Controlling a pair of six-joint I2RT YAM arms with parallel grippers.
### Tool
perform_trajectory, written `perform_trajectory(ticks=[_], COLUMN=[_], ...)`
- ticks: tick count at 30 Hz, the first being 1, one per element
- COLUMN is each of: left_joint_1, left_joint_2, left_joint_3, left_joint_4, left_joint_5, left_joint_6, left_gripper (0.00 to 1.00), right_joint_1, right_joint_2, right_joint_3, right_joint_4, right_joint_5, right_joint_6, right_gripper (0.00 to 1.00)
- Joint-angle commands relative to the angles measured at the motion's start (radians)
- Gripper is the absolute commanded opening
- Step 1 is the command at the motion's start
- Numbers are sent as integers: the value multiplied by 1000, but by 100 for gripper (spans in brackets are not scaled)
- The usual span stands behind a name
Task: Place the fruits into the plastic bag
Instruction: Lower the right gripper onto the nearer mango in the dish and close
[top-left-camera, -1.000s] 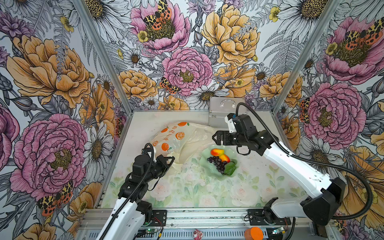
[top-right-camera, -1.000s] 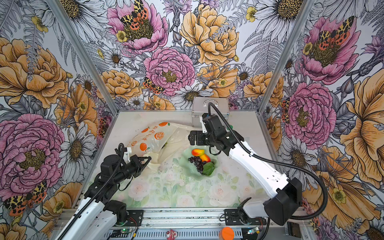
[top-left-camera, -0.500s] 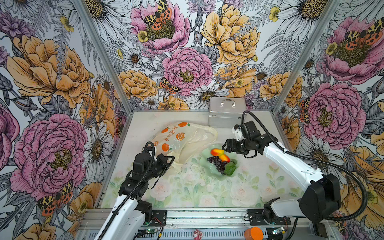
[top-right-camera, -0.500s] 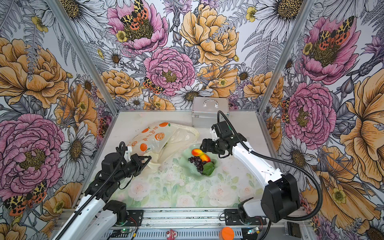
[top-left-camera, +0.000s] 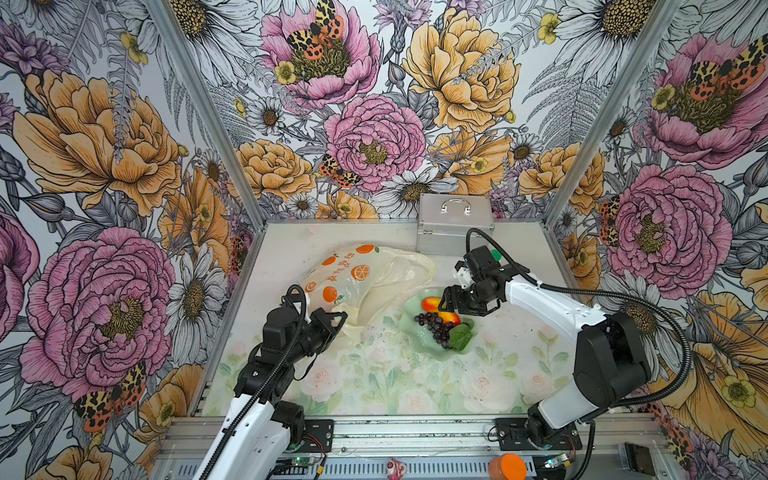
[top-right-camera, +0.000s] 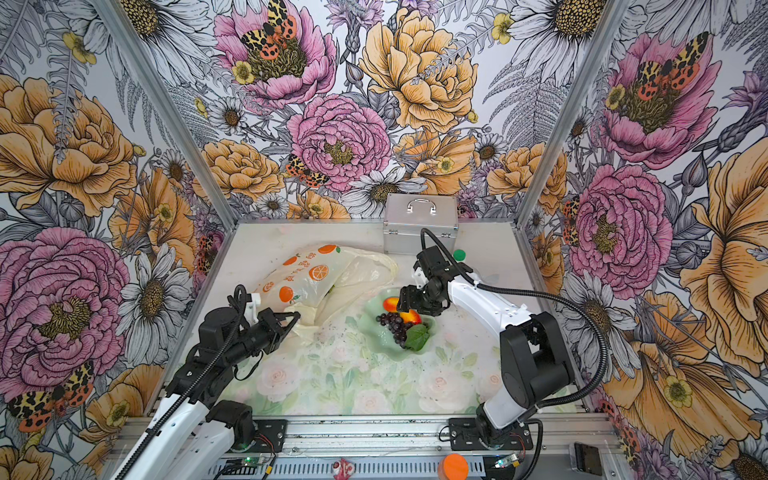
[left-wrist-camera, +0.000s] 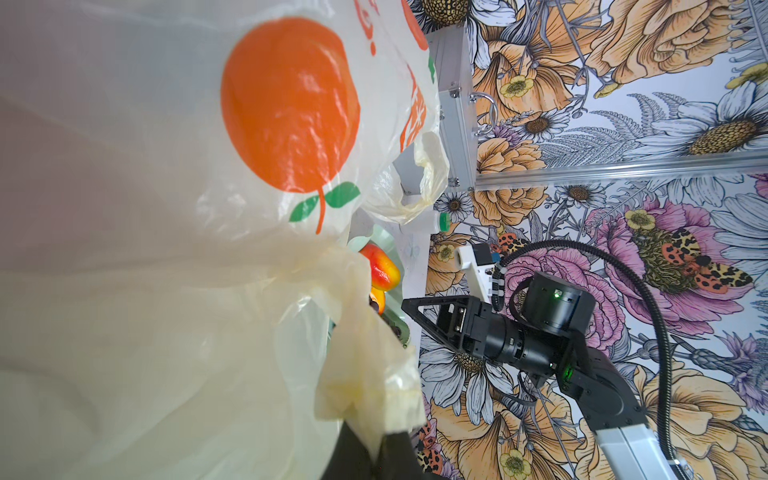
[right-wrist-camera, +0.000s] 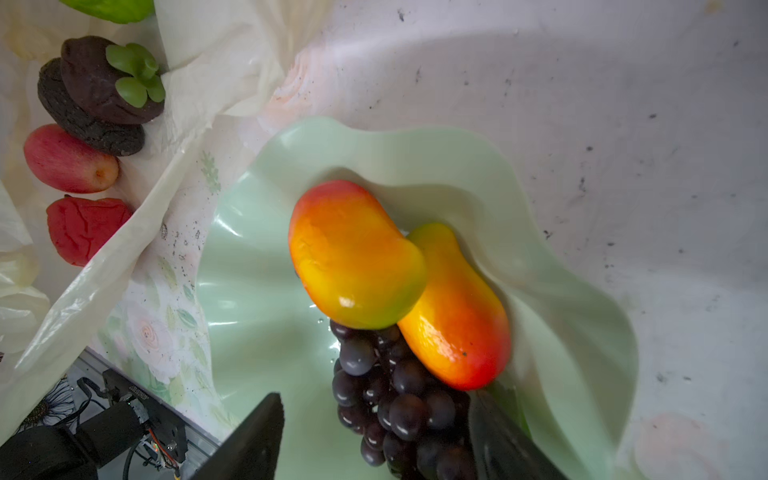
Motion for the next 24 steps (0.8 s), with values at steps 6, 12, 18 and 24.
perform_trajectory(ticks=[6,12,18,24], left_joint_1=[40,56,59,69], left_joint_2=[-29,-25,-27,-22], left_joint_3=[-17,-16,-17,-15], left_joint_4=[-21,-22,-22,-23], left_joint_5=[46,58,66,76], left_joint_6=[17,22,21,24], left_gripper=[0,0,0,0], right_joint_1=[11,23,33,39], right_joint_2=[56,102,144,197], right_joint_3=[62,85,123,164], right_joint_4=[29,39,45,46], right_joint_5=[-29,-36,-37,-35], right_joint_6=[-15,-10,-11,-13], right_gripper=[73,73,72,72])
